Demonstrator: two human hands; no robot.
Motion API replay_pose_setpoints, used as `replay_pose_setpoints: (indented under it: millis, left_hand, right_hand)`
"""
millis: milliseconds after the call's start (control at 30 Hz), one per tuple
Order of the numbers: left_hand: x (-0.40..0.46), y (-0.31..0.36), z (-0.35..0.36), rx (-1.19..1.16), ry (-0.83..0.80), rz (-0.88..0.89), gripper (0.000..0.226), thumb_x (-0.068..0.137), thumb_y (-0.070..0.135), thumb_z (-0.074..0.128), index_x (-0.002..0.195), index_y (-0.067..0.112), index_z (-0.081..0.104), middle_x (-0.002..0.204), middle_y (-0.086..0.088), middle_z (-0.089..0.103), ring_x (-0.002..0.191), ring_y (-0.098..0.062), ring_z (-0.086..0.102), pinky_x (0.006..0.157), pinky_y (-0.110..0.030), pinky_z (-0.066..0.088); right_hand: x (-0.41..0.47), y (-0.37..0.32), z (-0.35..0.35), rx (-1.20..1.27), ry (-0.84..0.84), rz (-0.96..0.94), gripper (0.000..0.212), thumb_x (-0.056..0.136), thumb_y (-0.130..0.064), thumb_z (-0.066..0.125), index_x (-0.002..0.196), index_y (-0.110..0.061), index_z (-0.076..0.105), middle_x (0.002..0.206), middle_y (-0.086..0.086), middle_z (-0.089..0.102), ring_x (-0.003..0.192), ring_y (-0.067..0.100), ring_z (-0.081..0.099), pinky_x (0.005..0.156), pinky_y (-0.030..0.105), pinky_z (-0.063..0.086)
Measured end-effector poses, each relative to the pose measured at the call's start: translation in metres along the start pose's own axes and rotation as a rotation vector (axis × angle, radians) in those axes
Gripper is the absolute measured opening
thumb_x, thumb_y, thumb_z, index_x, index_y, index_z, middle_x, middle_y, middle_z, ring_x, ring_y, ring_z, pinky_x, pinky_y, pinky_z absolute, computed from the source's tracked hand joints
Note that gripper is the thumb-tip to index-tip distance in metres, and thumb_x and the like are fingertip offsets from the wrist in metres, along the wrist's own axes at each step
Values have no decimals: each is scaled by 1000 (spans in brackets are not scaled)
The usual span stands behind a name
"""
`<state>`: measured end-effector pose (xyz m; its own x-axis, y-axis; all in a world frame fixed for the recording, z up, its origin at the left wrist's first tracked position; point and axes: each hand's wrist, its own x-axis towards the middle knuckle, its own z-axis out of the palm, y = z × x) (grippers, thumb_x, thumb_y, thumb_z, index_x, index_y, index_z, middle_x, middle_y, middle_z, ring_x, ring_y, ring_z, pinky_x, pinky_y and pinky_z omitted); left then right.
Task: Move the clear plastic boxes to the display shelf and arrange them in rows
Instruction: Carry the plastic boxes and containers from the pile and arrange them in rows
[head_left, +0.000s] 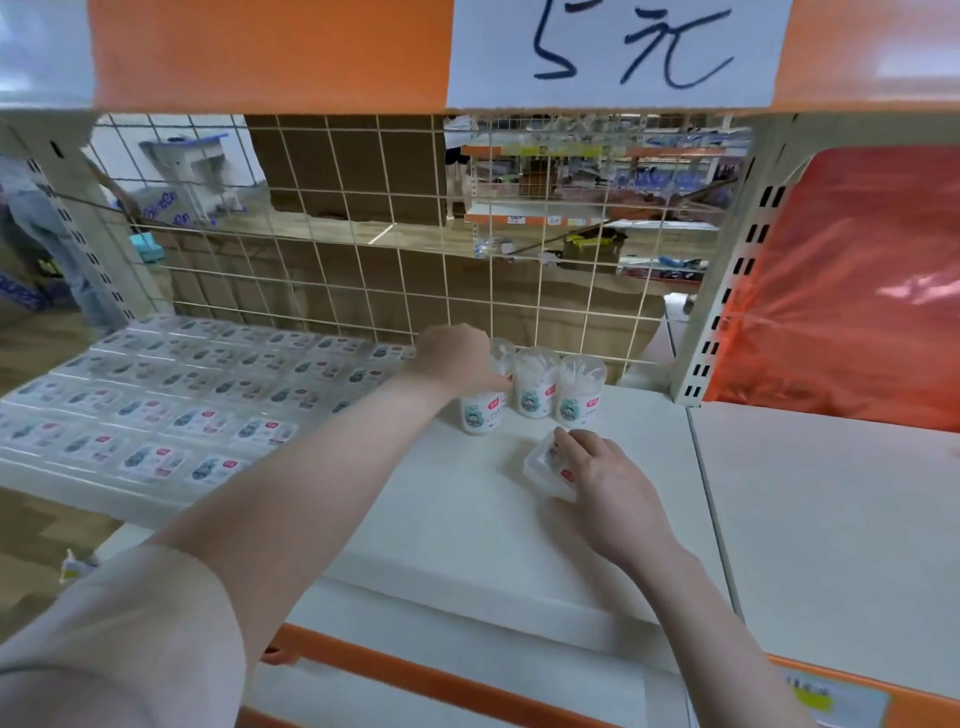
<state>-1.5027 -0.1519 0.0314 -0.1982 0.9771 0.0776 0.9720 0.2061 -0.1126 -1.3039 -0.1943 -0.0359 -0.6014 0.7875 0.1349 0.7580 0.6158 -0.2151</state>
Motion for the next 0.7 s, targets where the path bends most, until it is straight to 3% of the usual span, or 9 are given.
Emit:
replay_pose_setpoints:
  millis: [133,267,467,700]
  left_hand:
    - [3,-1,5,-16,16,11,46,83,58,56,77,13,48,74,0,47,74,-22,48,59,-25,30]
    - [5,0,9,-2,30,21,44,83,57,57,78,14,51,70,1,47,73,-22,48,49,-24,23]
    - [8,0,14,-17,66,21,45,79,59,60,76,15,50,65,3,44,71,-22,49,59,-27,31]
    - [1,-4,11,-49,122,86,50,82,63,54,79,13,48,74,0,50,72,-22,50,53,-24,26]
  right_hand:
    - [4,-5,4,4,-13,15,70,85,-32,59,145,-19,24,140,-4,37,124,18,37,92,25,37]
    - [6,-9,6,6,-27,27,71,86,-33,58,146,-19,23,140,-5,36,125,18,37,92,24,36]
    - [6,-10,6,1,-25,43,71,86,-33,58,146,-19,22,140,-4,37,124,18,37,91,23,35]
    - [3,-7,2,15,-28,33,74,87,-35,57,148,-19,19,142,-5,34,126,17,35,92,22,33]
